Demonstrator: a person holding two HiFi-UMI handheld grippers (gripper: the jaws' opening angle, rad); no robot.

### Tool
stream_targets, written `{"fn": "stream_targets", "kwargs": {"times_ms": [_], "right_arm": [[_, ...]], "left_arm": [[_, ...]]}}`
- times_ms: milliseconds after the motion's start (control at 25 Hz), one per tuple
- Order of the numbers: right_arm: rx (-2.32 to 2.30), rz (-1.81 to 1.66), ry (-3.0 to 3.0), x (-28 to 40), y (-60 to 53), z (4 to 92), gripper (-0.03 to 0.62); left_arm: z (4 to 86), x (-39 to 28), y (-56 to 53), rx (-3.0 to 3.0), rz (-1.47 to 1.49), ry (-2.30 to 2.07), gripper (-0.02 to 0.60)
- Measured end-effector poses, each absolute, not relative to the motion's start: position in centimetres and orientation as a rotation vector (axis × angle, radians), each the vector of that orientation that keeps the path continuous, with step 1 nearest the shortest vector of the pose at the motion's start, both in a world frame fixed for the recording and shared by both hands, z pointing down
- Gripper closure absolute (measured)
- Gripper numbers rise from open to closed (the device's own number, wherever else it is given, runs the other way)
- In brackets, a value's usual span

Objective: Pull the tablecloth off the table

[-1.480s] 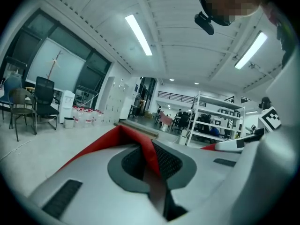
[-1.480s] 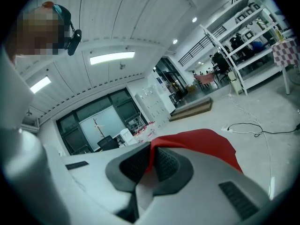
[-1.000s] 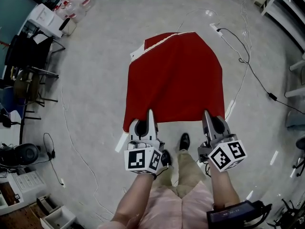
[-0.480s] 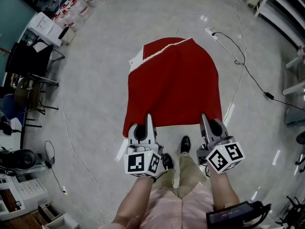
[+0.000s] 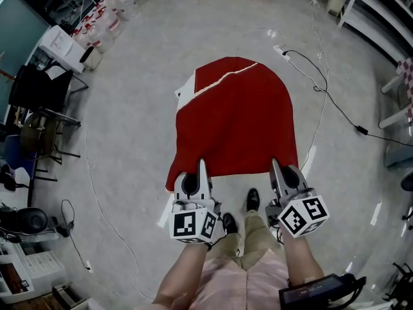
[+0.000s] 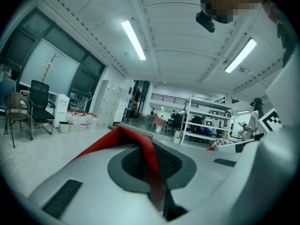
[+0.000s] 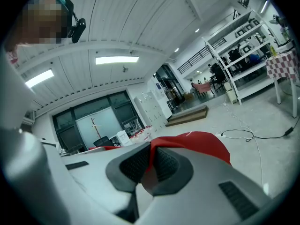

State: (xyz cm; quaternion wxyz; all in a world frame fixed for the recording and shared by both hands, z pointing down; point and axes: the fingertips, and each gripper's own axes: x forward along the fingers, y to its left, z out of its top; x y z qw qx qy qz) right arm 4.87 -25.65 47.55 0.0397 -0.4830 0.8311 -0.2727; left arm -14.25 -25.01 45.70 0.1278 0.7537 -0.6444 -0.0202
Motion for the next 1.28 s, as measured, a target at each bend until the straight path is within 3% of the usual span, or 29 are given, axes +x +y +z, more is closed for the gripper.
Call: {"fn": "stream_targets", "kwargs": {"times_ms": [1280], "right_arm": [[-1.520, -0.654, 2.510, 1.6, -15.4, 39.6, 0.569]], "left_arm": [[37.9, -17.4, -15.7, 2.324, -0.159, -1.839, 0.541]]}}
